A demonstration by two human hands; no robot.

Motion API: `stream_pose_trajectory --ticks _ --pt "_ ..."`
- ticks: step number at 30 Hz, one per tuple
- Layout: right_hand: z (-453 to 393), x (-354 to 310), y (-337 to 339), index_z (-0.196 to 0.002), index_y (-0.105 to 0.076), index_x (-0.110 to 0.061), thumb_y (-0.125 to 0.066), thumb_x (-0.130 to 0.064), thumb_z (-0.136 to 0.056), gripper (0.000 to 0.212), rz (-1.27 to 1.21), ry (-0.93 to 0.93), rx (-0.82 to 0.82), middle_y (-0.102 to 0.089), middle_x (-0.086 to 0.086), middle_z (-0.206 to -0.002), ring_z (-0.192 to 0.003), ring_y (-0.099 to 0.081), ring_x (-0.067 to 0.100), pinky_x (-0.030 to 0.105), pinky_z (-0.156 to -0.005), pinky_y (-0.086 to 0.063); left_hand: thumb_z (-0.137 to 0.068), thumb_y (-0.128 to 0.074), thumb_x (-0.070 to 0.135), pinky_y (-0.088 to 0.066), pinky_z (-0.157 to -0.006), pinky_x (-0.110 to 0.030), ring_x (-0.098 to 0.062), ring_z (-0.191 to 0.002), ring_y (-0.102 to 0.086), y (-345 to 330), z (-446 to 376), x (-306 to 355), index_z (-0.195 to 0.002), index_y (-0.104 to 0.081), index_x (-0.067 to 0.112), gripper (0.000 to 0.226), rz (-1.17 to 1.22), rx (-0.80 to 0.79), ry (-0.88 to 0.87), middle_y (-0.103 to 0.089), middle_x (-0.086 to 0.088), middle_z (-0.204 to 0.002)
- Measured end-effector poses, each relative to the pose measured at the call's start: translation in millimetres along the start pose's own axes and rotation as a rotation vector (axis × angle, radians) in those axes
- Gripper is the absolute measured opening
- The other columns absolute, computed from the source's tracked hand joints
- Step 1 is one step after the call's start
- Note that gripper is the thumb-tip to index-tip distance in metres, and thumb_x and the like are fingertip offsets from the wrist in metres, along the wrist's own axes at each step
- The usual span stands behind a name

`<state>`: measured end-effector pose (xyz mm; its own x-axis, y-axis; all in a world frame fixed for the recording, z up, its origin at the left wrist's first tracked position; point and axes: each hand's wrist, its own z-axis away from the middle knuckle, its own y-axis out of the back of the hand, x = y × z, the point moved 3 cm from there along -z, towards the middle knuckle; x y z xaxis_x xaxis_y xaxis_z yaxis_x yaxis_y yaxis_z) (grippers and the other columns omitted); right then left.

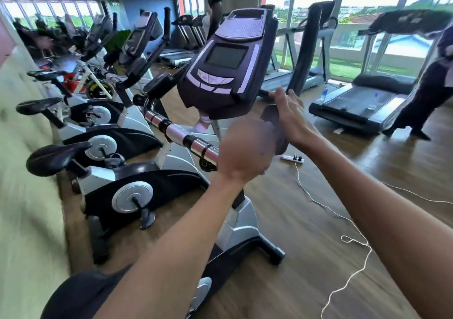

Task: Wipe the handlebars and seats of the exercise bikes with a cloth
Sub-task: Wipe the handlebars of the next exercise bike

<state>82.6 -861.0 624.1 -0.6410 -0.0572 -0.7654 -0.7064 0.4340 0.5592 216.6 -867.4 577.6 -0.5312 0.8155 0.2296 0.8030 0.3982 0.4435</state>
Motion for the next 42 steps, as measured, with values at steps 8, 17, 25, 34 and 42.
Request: stream_pose_trajectory --ticks 8,17,25,34,42 --pt "-7 -6 5 -0.151 -0.046 -0.015 -0.018 -0.045 -0.112 0.056 0.147 0.002 0.077 -0.030 0.008 -0.166 -0.157 -0.011 0.017 0.032 -0.124 -0.004 -0.100 -0.052 0.036 -0.054 -0.075 -0.043 -0.035 -0.082 -0.063 32 34 -42 -0.085 -0.064 0.009 0.033 -0.075 0.017 0.351 -0.066 -0.010 -0.081" --pt "-11 -7 -17 -0.146 -0.053 -0.015 -0.020 -0.045 -0.112 0.056 0.347 -0.039 0.233 -0.042 0.009 -0.160 -0.154 -0.020 0.019 0.045 -0.127 -0.001 -0.106 -0.018 0.054 -0.045 -0.099 -0.049 -0.038 -0.094 -0.065 -8 39 -14 -0.104 -0.071 0.001 0.075 -0.303 -0.208 0.153 -0.073 -0.017 -0.099" --pt "-7 -3 -19 -0.133 -0.061 -0.017 -0.013 -0.049 -0.111 0.061 0.468 -0.029 0.177 -0.053 0.010 -0.150 -0.152 -0.025 0.022 0.048 -0.126 0.004 -0.089 -0.019 0.084 -0.035 -0.065 -0.037 -0.028 -0.064 -0.049 5 15 -19 -0.058 -0.043 0.020 0.075 -0.296 -0.371 0.051 -0.038 0.000 -0.058" --pt "18 7 -19 -0.163 -0.016 -0.013 -0.008 -0.052 -0.108 0.067 0.789 0.107 0.019 -0.007 -0.001 -0.172 -0.157 0.010 0.012 0.046 -0.125 0.016 -0.095 -0.033 0.073 -0.048 -0.088 -0.039 -0.032 -0.080 -0.062 8 46 -50 -0.082 -0.072 0.006 0.078 -0.194 -0.172 -0.117 -0.069 -0.010 -0.078" --pt "39 15 -16 -0.164 -0.014 -0.013 -0.003 -0.053 -0.104 0.073 0.902 0.182 -0.004 -0.006 -0.002 -0.172 -0.157 0.006 0.010 0.049 -0.124 0.016 -0.089 -0.017 0.085 -0.034 -0.066 -0.037 -0.031 -0.076 -0.056 6 -19 -62 -0.059 -0.050 0.014 0.084 -0.209 -0.618 0.124 -0.050 -0.003 -0.063"
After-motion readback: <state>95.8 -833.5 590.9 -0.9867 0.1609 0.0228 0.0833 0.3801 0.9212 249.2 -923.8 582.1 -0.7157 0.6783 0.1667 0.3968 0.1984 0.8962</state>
